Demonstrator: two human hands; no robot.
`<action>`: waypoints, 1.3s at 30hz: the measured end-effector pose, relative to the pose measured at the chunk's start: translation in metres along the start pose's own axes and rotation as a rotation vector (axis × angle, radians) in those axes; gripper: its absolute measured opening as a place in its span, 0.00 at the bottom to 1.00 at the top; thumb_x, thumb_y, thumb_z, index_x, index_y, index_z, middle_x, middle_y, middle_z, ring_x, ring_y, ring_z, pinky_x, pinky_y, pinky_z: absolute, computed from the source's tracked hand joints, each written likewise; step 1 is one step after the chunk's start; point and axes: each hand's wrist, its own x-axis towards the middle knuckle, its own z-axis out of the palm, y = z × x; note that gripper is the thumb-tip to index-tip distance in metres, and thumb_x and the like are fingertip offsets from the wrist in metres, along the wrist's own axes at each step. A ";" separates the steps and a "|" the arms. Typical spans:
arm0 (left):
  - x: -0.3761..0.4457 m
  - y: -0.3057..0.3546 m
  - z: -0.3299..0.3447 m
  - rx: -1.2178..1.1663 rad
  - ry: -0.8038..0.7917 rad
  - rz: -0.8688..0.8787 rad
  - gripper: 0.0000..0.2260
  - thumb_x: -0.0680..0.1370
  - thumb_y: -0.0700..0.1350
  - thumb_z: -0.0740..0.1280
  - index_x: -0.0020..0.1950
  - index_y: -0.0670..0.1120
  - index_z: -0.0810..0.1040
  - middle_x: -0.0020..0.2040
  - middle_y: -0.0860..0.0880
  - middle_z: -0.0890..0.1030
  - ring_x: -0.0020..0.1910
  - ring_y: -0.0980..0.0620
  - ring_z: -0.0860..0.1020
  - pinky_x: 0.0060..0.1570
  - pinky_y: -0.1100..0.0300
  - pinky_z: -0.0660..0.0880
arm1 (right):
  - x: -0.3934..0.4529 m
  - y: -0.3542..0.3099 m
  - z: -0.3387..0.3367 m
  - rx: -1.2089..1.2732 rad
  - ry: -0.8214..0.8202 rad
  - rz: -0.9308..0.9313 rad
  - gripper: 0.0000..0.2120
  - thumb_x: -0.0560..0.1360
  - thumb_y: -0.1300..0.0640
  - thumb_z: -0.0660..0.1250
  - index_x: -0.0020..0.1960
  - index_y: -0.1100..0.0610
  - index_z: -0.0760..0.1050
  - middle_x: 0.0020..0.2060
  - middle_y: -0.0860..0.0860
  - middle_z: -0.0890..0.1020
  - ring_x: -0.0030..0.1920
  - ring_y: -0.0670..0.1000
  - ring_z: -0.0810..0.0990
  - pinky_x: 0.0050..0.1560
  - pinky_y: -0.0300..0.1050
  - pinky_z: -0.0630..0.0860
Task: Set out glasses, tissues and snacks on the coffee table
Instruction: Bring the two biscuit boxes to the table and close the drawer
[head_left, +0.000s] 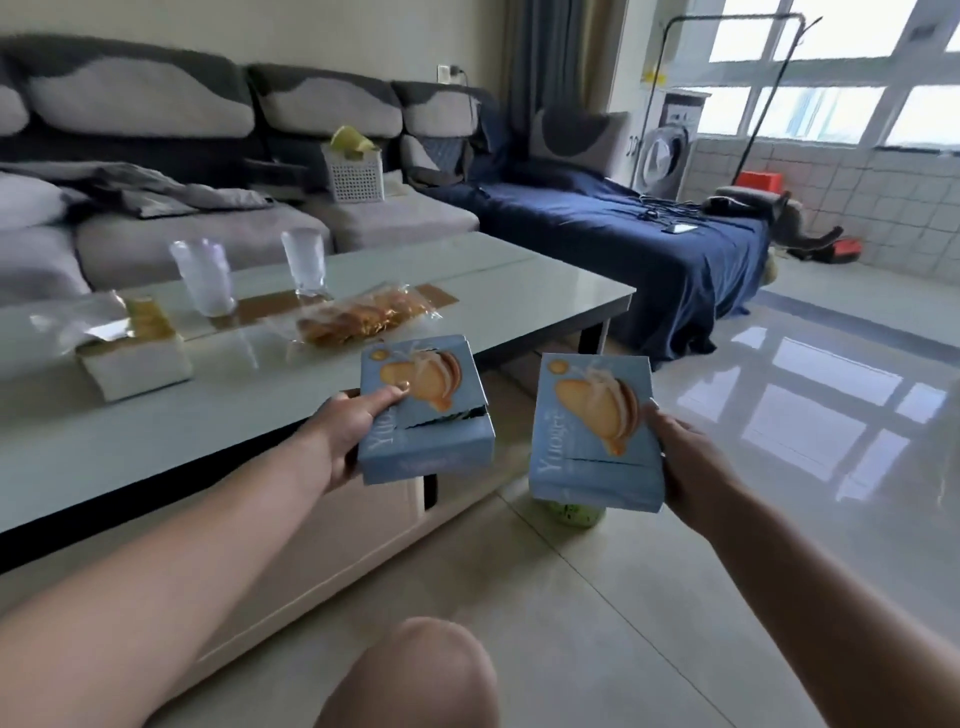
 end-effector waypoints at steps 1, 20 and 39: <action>0.008 0.001 -0.012 0.002 0.039 0.008 0.23 0.70 0.49 0.74 0.61 0.40 0.74 0.50 0.38 0.82 0.37 0.43 0.82 0.35 0.53 0.80 | 0.012 0.001 0.013 -0.019 -0.011 0.014 0.15 0.79 0.49 0.58 0.48 0.57 0.78 0.39 0.54 0.85 0.38 0.54 0.82 0.40 0.51 0.81; 0.047 0.019 -0.225 0.304 0.453 0.185 0.30 0.78 0.46 0.65 0.76 0.46 0.55 0.63 0.55 0.65 0.56 0.58 0.63 0.54 0.64 0.59 | 0.126 0.027 0.295 -0.375 -0.455 0.196 0.19 0.75 0.45 0.65 0.52 0.61 0.79 0.46 0.58 0.84 0.46 0.59 0.83 0.52 0.57 0.79; 0.035 0.009 -0.212 1.330 0.283 0.597 0.32 0.72 0.65 0.56 0.70 0.49 0.71 0.71 0.48 0.71 0.71 0.47 0.67 0.69 0.55 0.60 | 0.127 0.038 0.325 -1.135 -0.462 -0.564 0.21 0.76 0.48 0.64 0.68 0.52 0.71 0.67 0.50 0.72 0.64 0.52 0.73 0.58 0.42 0.67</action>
